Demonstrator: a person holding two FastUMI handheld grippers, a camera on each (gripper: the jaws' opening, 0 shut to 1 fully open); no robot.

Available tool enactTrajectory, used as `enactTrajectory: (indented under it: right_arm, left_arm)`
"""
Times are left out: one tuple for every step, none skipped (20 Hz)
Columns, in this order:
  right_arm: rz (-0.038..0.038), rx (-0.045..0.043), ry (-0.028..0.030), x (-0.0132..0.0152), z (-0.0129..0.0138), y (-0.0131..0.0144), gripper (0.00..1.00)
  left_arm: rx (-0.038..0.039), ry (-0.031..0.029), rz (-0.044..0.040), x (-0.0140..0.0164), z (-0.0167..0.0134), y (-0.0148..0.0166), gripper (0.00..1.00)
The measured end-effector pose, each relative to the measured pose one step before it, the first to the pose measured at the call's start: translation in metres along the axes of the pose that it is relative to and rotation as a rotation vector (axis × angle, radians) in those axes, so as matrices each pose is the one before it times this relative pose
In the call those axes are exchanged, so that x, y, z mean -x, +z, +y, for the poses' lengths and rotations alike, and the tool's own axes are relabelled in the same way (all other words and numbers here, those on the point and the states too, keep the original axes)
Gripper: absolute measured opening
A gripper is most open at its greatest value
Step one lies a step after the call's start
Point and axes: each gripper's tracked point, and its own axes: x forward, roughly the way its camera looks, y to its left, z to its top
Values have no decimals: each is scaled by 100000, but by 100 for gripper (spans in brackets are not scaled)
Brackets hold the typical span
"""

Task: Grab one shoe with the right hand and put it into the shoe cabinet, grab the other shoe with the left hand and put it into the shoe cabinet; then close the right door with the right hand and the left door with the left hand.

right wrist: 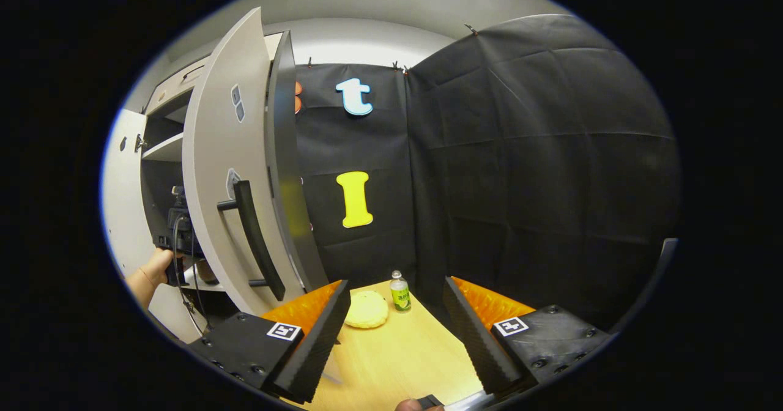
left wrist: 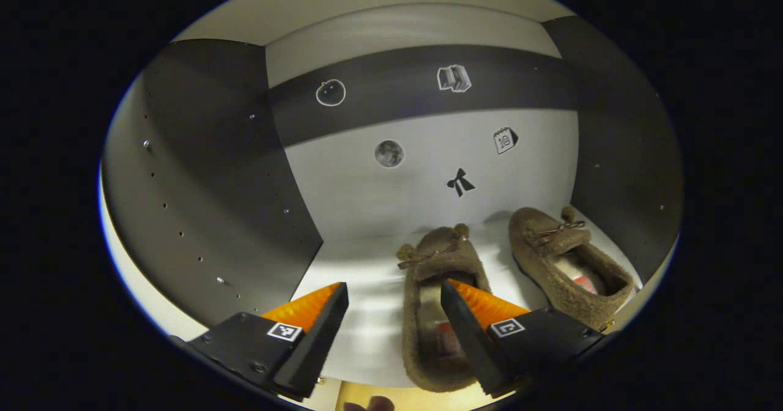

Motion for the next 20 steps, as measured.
enactTrajectory:
  right_arm:
    - [288,-571,1022,-371,248,102,98]
    - [-41,-691,962,-465,405,173,98]
    - [-54,-329,869,-385,333,217,98]
    - [-256,79,795,-472,349,101,100]
    - [-321,210,701,-379,273,250,98]
    - [-620,-78,1030,-388,349,255,100]
    - [-516,269,944,-417,283,262,99]
    - [-415,477,703,-482,213,205,98]
    - [268,252,742,-385,166,89,98]
    - [511,-159,1296,-360,314,-37,98]
    - [422,-227,1092,-301,251,-90,98]
    - [505,42,1008,-314,211,-130,98]
    - [310,143,776,-195,179,-34,98]
    - [-146,229,865,-108,235,-22,98]
    - [-266,291,1371,-58,341,-17,98]
    - [-406,505,1266,-57,406,18,98]
    - [-335,564,999,7,356,64,98]
    - [-195,245,1160,128,506,-4,98]
    - [-304,134,1226,134,526,143,98]
    - [-211,9,1556,45,697,53,98]
  left_arm:
    - [360,-45,-1564,599,51,20,96]
    - [812,-834,-1139,516,-134,-124,96]
    - [1188,-573,-634,675,-31,-171,96]
    - [1401,-1152,-832,573,-46,90,97]
    - [1305,-1045,-925,871,-38,28,96]
    - [1212,-772,-1746,1184,19,210,96]
    - [1307,-499,-2141,1182,27,385,96]
    - [1701,-739,-2856,1269,-47,438,96]
    - [1769,-1211,-3114,1476,-158,633,96]
    - [1576,-904,-3485,1584,-2,551,97]
    - [1629,-532,-3738,1617,-62,760,97]
    - [1061,-170,-3039,1597,63,528,97]
    - [344,686,-2283,1481,197,432,97]
    - [126,322,-1754,1389,192,328,96]
    - [-230,584,-1342,1420,156,260,96]
    - [-290,541,-1336,1275,329,320,96]
    - [20,240,-894,1252,201,254,96]
    - [188,-830,-748,1253,3,167,97]
    - [352,-1434,-674,1251,-66,332,97]
    - [-144,-1319,-551,1349,176,201,97]
